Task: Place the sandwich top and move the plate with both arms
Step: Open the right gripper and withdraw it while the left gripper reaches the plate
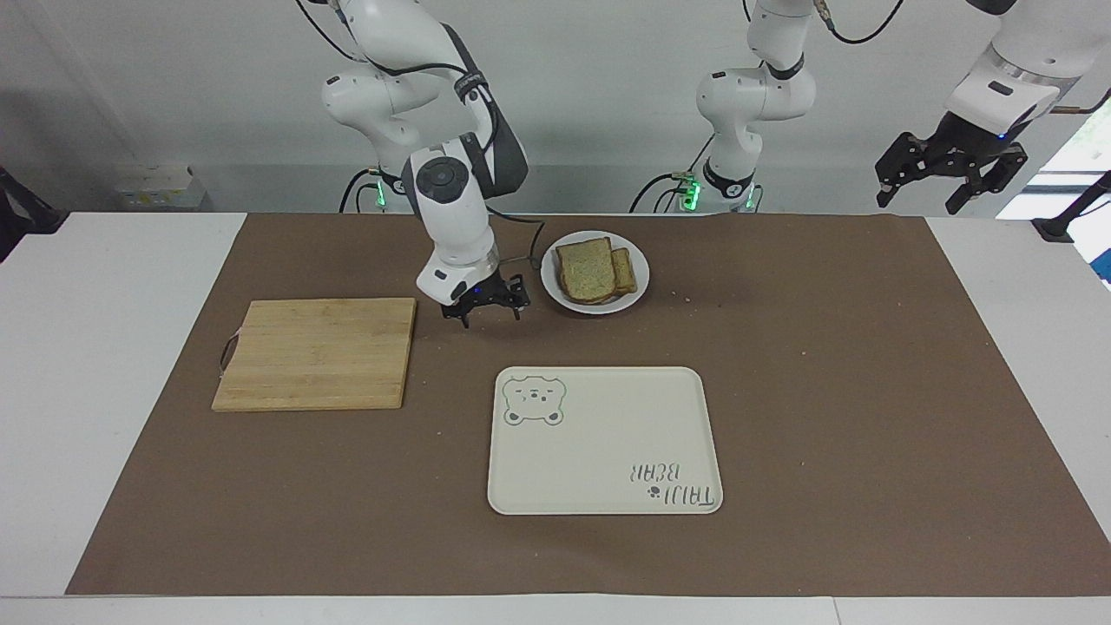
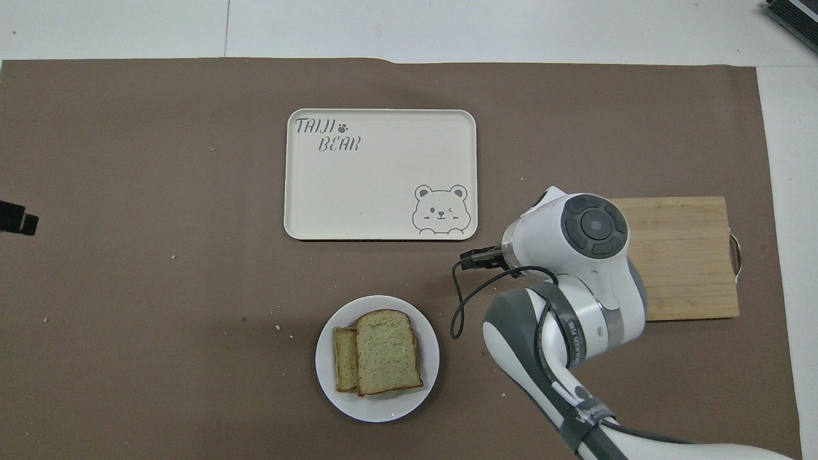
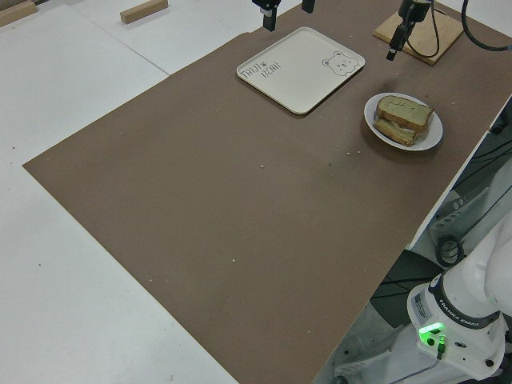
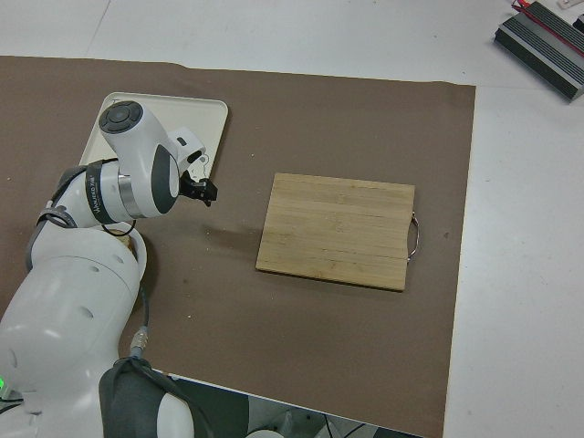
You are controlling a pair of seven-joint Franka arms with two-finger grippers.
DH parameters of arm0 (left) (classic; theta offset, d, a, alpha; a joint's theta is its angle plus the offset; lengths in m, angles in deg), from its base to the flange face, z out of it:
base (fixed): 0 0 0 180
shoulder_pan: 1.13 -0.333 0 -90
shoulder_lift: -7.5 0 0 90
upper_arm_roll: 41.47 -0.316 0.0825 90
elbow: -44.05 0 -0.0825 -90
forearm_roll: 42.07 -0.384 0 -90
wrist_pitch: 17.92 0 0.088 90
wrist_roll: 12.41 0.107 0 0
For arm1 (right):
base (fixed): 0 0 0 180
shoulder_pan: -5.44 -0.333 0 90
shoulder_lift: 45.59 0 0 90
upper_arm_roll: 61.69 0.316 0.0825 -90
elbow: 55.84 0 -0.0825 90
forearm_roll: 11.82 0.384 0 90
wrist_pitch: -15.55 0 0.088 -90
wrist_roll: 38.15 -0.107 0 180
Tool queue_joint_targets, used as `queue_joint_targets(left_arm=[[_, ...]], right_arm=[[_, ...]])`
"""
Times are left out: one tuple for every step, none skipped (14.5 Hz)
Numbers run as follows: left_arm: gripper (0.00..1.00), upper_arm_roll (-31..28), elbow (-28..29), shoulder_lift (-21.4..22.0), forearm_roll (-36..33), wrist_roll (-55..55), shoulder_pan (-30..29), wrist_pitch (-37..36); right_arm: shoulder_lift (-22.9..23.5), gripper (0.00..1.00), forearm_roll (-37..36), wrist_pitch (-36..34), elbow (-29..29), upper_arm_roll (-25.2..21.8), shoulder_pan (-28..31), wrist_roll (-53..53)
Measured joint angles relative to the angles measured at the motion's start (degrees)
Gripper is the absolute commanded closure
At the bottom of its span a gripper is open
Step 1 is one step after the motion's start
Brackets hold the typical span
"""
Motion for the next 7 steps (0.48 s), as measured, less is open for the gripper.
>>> queue_joint_targets(left_arm=[[0.00,0.0,0.0,0.0,0.0,0.0,0.0,0.0],[0.00,0.0,0.0,0.0,0.0,0.0,0.0,0.0],[0.00,0.0,0.0,0.0,0.0,0.0,0.0,0.0],[0.00,0.0,0.0,0.0,0.0,0.0,0.0,0.0],[0.00,0.0,0.0,0.0,0.0,0.0,0.0,0.0],[0.00,0.0,0.0,0.0,0.0,0.0,0.0,0.0],[0.00,0.0,0.0,0.0,0.0,0.0,0.0,-0.1]], right_arm=[[0.0,0.00,-0.7,0.0,-0.7,-0.1,1.4,0.0],[-0.1,0.00,-1.1,-0.1,-1.7,-0.1,3.0,0.0],[-0.2,0.00,-1.3,-0.5,-2.8,-0.2,4.5,0.1],[-0.5,0.00,-1.4,-1.5,-3.9,-0.2,5.8,0.1],[-0.9,0.00,-1.5,-3.1,-5.1,-0.2,7.0,0.1],[-1.3,0.00,-1.5,-5.1,-6.6,-0.3,8.1,0.1],[-1.7,0.00,-1.7,-7.3,-8.3,-0.3,9.2,0.1]])
